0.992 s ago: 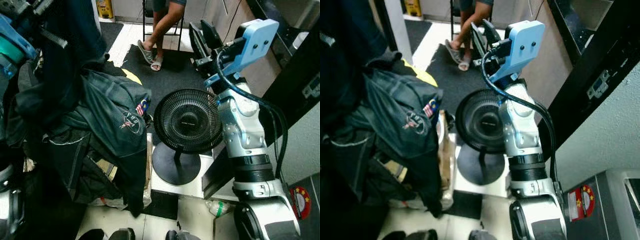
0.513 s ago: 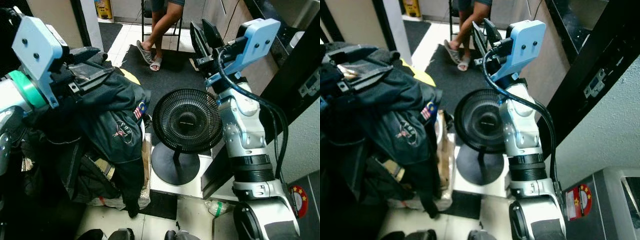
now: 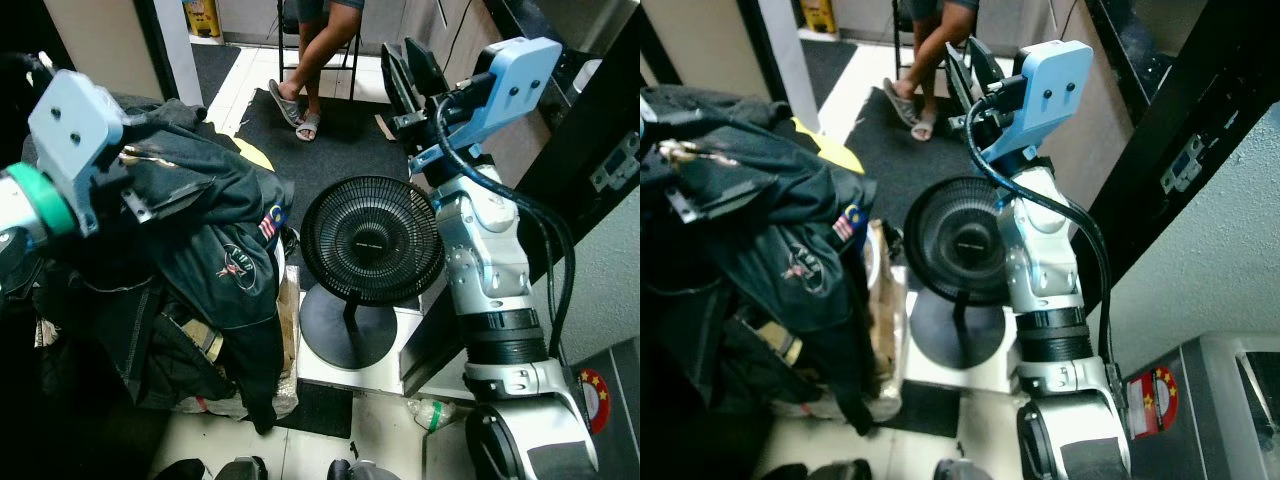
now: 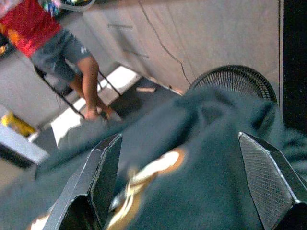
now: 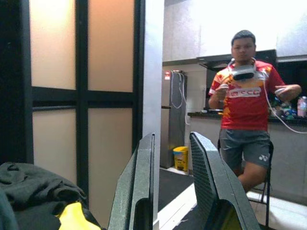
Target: Clothes washing
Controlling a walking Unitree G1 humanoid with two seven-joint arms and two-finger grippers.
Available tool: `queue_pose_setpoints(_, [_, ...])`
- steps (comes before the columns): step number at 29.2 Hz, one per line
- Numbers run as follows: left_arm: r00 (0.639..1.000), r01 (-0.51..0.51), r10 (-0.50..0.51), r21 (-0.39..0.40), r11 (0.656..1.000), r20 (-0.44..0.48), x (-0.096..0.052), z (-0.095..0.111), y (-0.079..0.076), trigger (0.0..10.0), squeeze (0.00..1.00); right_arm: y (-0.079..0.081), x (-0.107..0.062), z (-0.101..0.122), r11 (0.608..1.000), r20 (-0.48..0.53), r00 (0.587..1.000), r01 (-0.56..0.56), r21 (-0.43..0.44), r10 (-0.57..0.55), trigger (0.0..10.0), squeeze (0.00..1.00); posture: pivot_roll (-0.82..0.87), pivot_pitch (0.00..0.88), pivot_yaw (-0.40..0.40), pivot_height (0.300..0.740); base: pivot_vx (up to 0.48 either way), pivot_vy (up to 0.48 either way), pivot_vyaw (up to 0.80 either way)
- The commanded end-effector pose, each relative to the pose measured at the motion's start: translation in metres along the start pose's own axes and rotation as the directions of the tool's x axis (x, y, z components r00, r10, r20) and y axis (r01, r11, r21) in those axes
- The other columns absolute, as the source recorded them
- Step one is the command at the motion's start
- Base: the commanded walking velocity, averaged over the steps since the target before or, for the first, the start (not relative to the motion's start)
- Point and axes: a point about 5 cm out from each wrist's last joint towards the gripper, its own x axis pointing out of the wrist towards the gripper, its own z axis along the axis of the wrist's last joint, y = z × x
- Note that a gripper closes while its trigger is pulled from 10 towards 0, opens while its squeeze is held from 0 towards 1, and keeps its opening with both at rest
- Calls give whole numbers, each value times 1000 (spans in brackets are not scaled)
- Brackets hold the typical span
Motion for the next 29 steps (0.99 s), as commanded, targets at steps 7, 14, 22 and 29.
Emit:
queue_pose_setpoints(7, [991,84,-95,-110,990,-99,-12,-26,-17,10000,0,1,3,0,1000,9,1000,-6,10,6,10000,0,149,46,32,740,0,0,0])
queue_pose_setpoints(14, [984,108,-121,-97,989,-133,-19,-32,-28,4000,0,0,2,0,1000,7,1000,-5,14,5,10000,0,154,47,25,740,0,0,0])
queue_pose_setpoints(22, [990,100,-110,-108,989,-87,-16,-29,-27,0,0,0,5,1,1000,9,1000,-8,14,8,10000,0,151,53,22,740,0,0,0])
queue_pose_setpoints(29, [994,95,-101,-114,989,-51,-15,-23,-24,0,0,-2,4,0,1000,8,1000,0,12,0,10000,0,149,56,24,740,0,0,0])
